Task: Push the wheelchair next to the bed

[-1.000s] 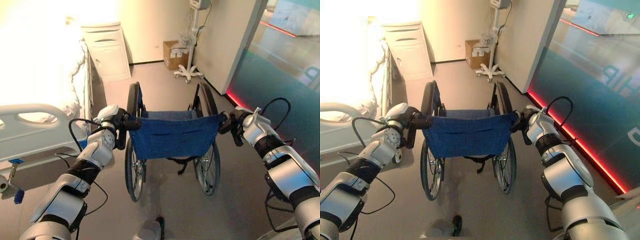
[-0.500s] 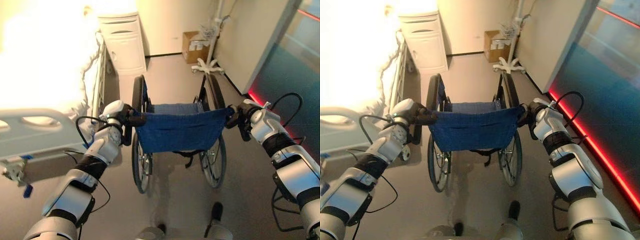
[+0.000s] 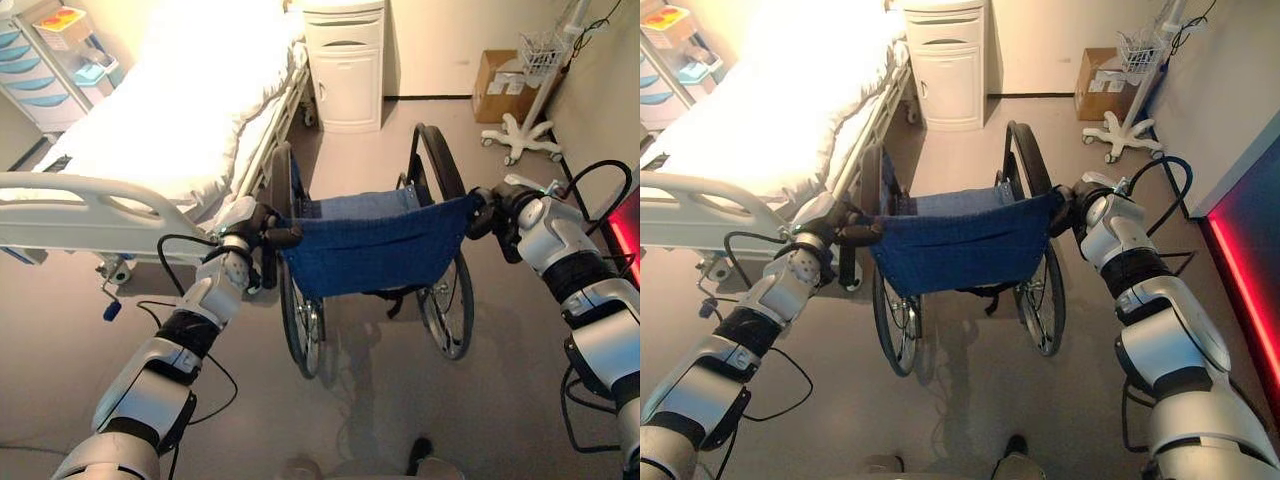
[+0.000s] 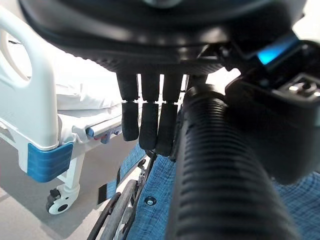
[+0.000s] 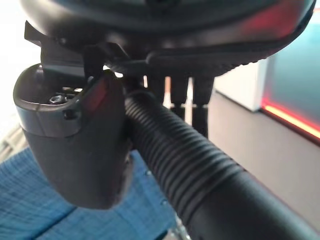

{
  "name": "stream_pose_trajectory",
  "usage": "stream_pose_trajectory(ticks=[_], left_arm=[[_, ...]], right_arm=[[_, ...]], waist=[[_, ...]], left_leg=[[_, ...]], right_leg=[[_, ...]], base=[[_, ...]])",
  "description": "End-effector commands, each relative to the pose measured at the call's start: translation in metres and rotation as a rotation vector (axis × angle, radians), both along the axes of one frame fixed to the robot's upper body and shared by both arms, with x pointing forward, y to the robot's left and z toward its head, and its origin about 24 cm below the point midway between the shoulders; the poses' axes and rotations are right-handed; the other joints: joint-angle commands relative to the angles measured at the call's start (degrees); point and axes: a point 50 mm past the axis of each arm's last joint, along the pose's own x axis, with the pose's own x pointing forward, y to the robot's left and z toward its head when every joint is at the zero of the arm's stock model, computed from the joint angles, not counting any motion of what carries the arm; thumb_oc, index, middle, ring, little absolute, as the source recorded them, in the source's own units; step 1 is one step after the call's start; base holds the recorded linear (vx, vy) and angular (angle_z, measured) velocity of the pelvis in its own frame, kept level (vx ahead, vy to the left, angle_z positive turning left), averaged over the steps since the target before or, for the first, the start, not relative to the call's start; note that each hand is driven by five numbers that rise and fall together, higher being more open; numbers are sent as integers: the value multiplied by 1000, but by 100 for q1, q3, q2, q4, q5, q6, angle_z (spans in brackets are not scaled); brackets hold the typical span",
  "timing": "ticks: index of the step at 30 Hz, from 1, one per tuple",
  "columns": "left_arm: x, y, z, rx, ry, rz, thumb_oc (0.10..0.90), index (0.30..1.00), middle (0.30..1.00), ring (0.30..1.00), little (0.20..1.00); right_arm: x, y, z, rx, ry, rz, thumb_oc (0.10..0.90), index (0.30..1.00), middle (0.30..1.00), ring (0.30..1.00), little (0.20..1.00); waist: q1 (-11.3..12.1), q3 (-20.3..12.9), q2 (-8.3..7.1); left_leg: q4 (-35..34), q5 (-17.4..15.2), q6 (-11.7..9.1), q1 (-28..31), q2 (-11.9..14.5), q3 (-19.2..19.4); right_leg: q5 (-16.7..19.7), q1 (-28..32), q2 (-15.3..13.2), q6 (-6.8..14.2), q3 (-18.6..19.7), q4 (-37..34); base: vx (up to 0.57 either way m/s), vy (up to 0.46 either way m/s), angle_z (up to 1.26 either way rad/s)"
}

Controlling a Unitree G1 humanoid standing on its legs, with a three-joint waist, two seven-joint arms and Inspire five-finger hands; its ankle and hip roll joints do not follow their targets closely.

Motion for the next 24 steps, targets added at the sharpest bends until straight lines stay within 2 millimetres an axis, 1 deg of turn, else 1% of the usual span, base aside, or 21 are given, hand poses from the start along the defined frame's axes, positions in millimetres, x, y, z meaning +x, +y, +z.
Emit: stream_pose_trajectory(ticks=[1,2,3,4,5,6,7,8,9,11,13,14,15,16,17,18,19,20,21,22,24], left_arm=[[-14,-7,-57,-230,261,-36,400,300,300,300,300],[-14,-11,-59,-229,265,-43,400,300,300,300,300],[-13,-13,-60,-229,264,-47,400,300,300,300,300],[-12,-16,-59,-227,262,-54,400,300,300,300,300],[-11,-18,-57,-226,261,-56,400,300,300,300,300],[-10,-19,-56,-221,262,-61,400,300,300,300,300],[-9,-19,-53,-209,262,-67,400,300,300,300,300],[-9,-20,-51,-203,256,-72,400,300,300,300,300],[-11,-23,-53,-199,255,-78,400,300,300,300,300],[-15,-25,-56,-197,259,-86,400,300,300,300,300],[-18,-22,-60,-193,272,-82,400,300,300,300,300],[-18,-22,-60,-192,273,-82,400,300,300,300,300],[-18,-17,-57,-194,279,-66,400,300,300,300,300],[-18,-15,-58,-202,290,-55,400,300,300,300,300],[-20,-13,-61,-207,300,-46,400,300,300,300,300],[-21,-9,-65,-208,320,-33,400,300,300,300,300],[-23,-8,-67,-204,333,-31,400,300,300,300,300],[-24,-8,-70,-199,349,-31,400,300,300,300,300],[-25,-8,-73,-186,363,-36,400,300,300,300,300],[-26,-8,-74,-179,365,-39,400,300,300,300,300],[-25,-11,-75,-157,365,-46,400,300,300,300,300]], right_arm=[[4,51,-6,-253,26,397,400,300,300,300,300],[4,50,-8,-258,29,394,400,300,300,300,300],[3,49,-10,-257,29,389,400,300,300,300,300],[3,47,-11,-251,29,374,400,300,300,300,300],[3,47,-11,-247,29,367,400,300,300,300,300],[3,48,-12,-242,26,360,400,300,300,300,300],[4,51,-13,-233,16,349,400,300,300,300,300],[4,53,-13,-230,9,343,400,300,300,300,300],[4,56,-16,-230,4,338,400,300,300,300,300],[3,57,-21,-231,4,342,400,300,300,300,300],[4,59,-23,-240,5,365,400,300,300,300,300],[4,59,-23,-241,4,367,400,300,300,300,300],[5,61,-20,-259,0,401,400,300,300,300,300],[5,64,-22,-256,6,416,400,300,300,300,300],[5,66,-24,-249,11,425,400,300,300,300,300],[4,71,-29,-242,28,437,400,300,300,300,300],[3,73,-33,-237,35,441,400,300,300,300,300],[2,75,-37,-228,44,445,400,300,300,300,300],[2,78,-43,-225,43,454,400,300,300,300,300],[2,80,-44,-222,39,458,400,300,300,300,300],[3,85,-48,-218,31,465,400,300,300,300,300]], waist=[[-382,77,-442],[-431,25,-449],[-442,15,-458],[-441,32,-482],[-390,85,-477],[-299,150,-486],[-135,279,-496],[-23,388,-502],[143,557,-459],[325,680,-336],[564,751,-245],[579,763,-260],[615,723,-219],[617,634,-221],[614,582,-236],[655,470,-297],[698,409,-330],[747,324,-365],[832,232,-410],[862,201,-423],[940,142,-473]], left_leg=[[625,747,-85,583,109,288],[878,977,-125,572,148,378],[999,1046,-133,535,146,434],[1194,1091,-146,374,121,515],[1184,937,-90,219,21,463],[1114,713,35,6,-247,361],[921,567,180,-401,-653,298],[835,683,186,-799,-730,412],[617,913,205,-1348,-721,605],[158,1218,189,-1716,-699,605],[-402,1706,141,-2035,-716,438],[-445,1726,137,-2011,-731,450],[-521,1636,168,-1933,-726,643],[-567,1428,254,-1781,-755,755],[-520,1302,321,-1686,-787,786],[-426,1012,472,-1606,-919,732],[-411,886,546,-1568,-981,703],[-432,766,641,-1484,-1008,775],[-497,686,731,-1397,-1053,826],[-544,672,763,-1357,-1065,825],[-605,627,852,-1319,-1144,875]], right_leg=[[596,-39,2,-145,-148,-423],[531,-2,79,-254,-272,-450],[501,32,111,-304,-330,-466],[447,145,185,-374,-394,-511],[409,249,268,-377,-357,-523],[396,350,342,-340,-270,-533],[379,602,488,-274,-59,-608],[340,859,575,-267,29,-708],[252,1215,680,-287,116,-830],[172,1512,795,-291,266,-893],[82,1841,897,-291,559,-949],[65,1862,881,-288,576,-943],[-43,1930,881,-269,547,-903],[-92,1950,855,-234,518,-859],[-123,1956,819,-208,511,-812],[-212,2021,758,-162,521,-738],[-258,2062,731,-134,523,-707],[-324,2104,691,-92,459,-661],[-316,2159,610,15,342,-527],[-313,2171,592,37,298,-486],[-162,2199,497,165,190,-204]], base=[[172,-241,34],[156,-217,38],[179,-225,56],[209,-193,49],[262,-198,43],[329,-184,17],[333,-180,12],[438,-158,9],[399,-68,5],[476,35,-18],[482,90,-56],[424,133,-69],[407,192,-75],[498,251,-82],[490,246,-71],[423,179,-48],[416,150,-35],[364,131,-38],[315,122,-47],[271,129,-60],[171,127,-45]])
